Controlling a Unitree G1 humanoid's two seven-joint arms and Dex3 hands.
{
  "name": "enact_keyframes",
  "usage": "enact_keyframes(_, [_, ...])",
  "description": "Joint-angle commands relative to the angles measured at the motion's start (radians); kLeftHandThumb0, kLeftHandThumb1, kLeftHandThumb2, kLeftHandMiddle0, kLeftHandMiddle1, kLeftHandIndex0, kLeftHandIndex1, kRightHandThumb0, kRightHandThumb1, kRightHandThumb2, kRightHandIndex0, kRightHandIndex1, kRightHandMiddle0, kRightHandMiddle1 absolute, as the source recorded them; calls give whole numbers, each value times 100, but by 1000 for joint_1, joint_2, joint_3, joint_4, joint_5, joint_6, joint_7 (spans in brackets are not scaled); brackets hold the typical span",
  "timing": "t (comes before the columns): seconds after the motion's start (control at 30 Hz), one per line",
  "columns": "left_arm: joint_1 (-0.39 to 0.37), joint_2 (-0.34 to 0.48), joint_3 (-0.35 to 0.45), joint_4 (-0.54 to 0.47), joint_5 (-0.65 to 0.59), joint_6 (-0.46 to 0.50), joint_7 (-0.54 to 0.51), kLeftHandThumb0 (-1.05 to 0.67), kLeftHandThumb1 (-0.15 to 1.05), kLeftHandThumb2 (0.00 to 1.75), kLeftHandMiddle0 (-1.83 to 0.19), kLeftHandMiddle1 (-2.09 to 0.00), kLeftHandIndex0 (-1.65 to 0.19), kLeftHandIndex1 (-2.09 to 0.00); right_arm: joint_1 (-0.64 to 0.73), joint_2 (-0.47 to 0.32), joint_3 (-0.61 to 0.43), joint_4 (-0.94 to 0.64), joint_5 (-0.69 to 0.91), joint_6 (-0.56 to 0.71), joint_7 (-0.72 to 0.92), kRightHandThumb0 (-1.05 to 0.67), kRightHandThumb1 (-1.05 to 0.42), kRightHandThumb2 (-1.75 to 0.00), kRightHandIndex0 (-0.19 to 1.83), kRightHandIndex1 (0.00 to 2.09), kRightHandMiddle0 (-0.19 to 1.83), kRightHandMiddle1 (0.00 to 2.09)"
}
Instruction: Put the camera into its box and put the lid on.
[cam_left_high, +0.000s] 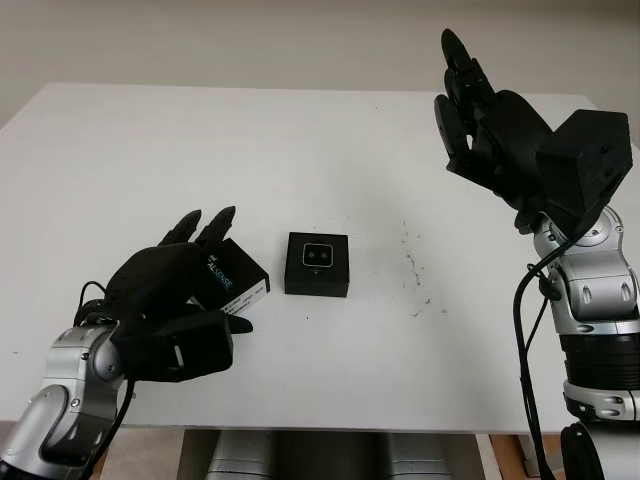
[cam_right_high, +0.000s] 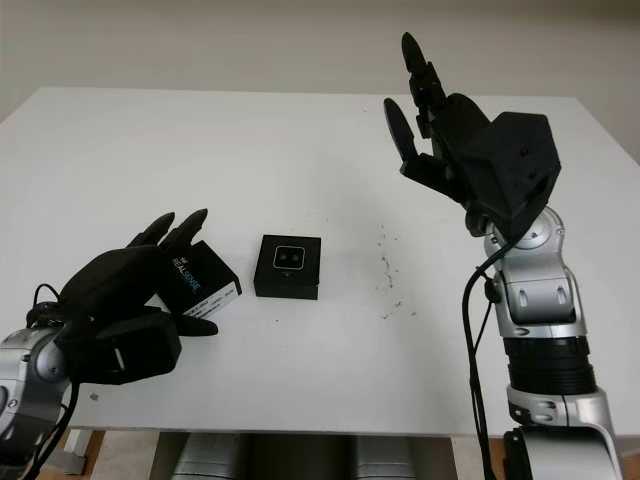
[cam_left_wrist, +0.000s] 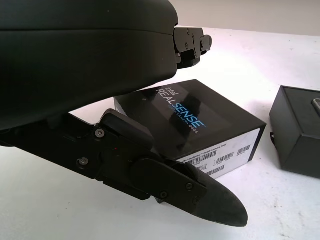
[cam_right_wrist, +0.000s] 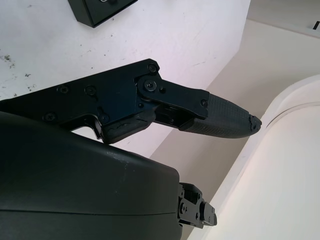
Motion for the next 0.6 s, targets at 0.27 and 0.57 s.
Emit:
enact_keyframes(0.27, [-9, -41, 11, 12, -46, -27, 16, -74, 88, 4, 4, -9, -3, -10, 5, -9, -8, 11, 6, -35, 4, -76, -105, -74, -19, 0, -19, 0])
enact_keyframes(0.57, [1, -49, 10, 15, -55, -33, 41, -45, 89, 6, -26, -31, -36, -23, 1, -11, -3, 1, 2, -24, 7, -76, -105, -75, -19, 0, -19, 0])
